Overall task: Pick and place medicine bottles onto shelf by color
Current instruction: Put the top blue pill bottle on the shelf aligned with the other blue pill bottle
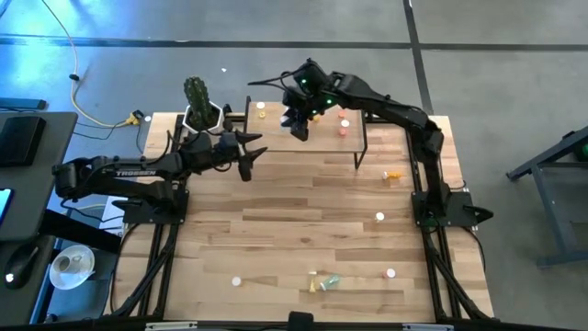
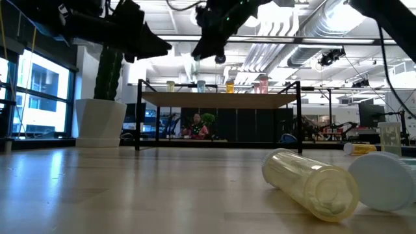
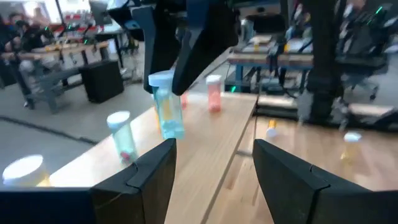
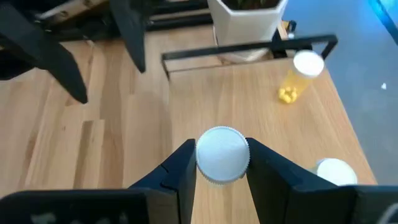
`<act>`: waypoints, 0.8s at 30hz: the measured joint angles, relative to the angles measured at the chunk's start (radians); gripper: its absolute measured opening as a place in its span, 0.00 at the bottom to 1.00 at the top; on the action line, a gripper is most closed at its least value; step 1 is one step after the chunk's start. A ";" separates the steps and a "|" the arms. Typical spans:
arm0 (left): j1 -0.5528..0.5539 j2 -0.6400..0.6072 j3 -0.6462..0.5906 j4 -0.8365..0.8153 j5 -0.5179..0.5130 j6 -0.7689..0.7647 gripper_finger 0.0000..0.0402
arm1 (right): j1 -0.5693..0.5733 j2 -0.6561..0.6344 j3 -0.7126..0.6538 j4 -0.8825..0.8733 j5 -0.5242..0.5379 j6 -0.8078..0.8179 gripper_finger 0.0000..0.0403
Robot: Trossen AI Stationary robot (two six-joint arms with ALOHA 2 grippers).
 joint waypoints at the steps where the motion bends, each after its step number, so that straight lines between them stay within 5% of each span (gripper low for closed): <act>1: 0.000 0.000 0.000 -0.011 -0.014 0.006 0.50 | 0.002 0.007 0.000 0.000 0.002 0.002 0.27; 24: 0.000 0.000 0.000 -0.046 -0.063 0.020 0.51 | 0.034 0.008 -0.002 -0.173 0.010 0.012 0.27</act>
